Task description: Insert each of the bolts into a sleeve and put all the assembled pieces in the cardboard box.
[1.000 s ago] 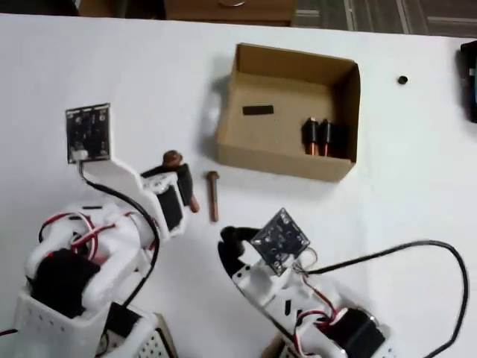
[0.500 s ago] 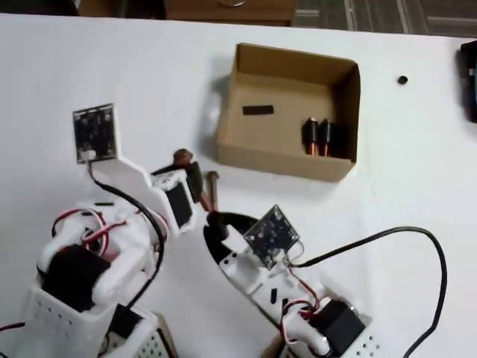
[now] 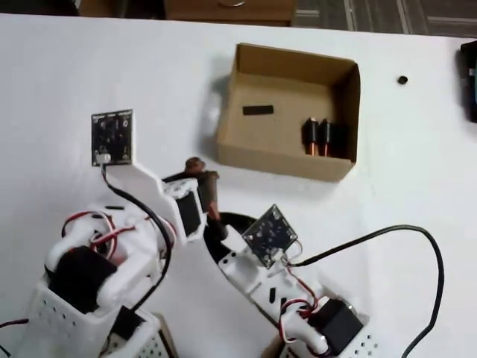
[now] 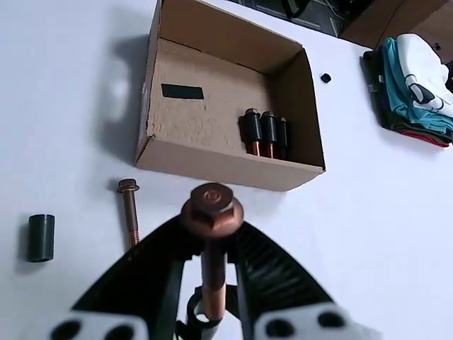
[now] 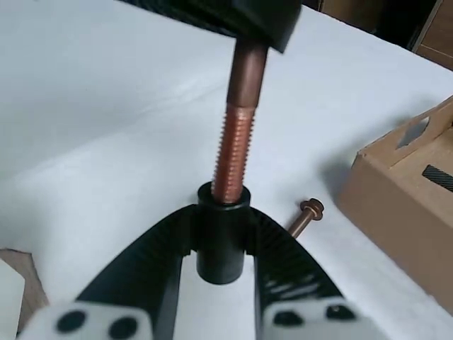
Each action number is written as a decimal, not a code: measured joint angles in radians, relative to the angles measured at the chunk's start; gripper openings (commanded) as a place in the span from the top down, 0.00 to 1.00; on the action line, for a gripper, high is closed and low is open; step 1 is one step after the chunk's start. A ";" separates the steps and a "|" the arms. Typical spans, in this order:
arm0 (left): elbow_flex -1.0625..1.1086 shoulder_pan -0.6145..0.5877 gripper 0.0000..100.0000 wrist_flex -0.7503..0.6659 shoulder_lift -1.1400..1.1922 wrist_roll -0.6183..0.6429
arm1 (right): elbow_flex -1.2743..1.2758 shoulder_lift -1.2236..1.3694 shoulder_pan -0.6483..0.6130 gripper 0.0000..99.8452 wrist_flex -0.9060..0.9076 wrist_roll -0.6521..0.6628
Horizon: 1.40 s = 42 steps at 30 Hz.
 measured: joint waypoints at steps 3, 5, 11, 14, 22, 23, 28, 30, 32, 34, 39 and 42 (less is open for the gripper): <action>0.000 0.005 0.98 0.000 0.000 -0.003 | 0.000 0.000 0.002 0.98 0.000 0.000; 0.005 0.005 0.98 0.000 0.000 -0.003 | 0.000 0.000 0.002 0.98 0.000 0.000; 0.074 0.005 0.98 -0.009 -0.008 -0.018 | 0.005 0.002 -0.002 0.98 0.005 0.000; 0.080 0.006 0.98 -0.009 -0.009 -0.026 | 0.005 0.002 0.003 0.98 0.018 0.000; 0.091 0.008 0.98 -0.014 -0.009 -0.025 | 0.000 0.002 0.031 0.98 0.018 0.000; 0.103 0.008 0.98 -0.014 -0.009 -0.025 | 0.000 0.002 0.046 0.98 0.018 0.002; 0.121 0.017 0.98 -0.023 -0.009 -0.023 | -0.002 0.003 0.083 0.98 -0.006 0.003; 0.121 0.040 0.98 -0.025 -0.009 -0.023 | -0.003 0.017 0.087 0.98 -0.006 0.003; 0.121 0.068 0.98 -0.023 -0.009 -0.029 | -0.023 0.060 0.092 0.98 -0.018 0.003; 0.129 0.087 0.97 -0.020 -0.009 -0.031 | -0.064 0.110 0.092 0.98 -0.048 0.003; 0.127 0.092 0.98 -0.029 -0.012 -0.058 | -0.186 0.259 0.095 0.98 -0.075 0.003; 0.127 0.092 0.98 -0.029 -0.011 -0.060 | -0.235 0.330 0.095 0.98 -0.075 0.003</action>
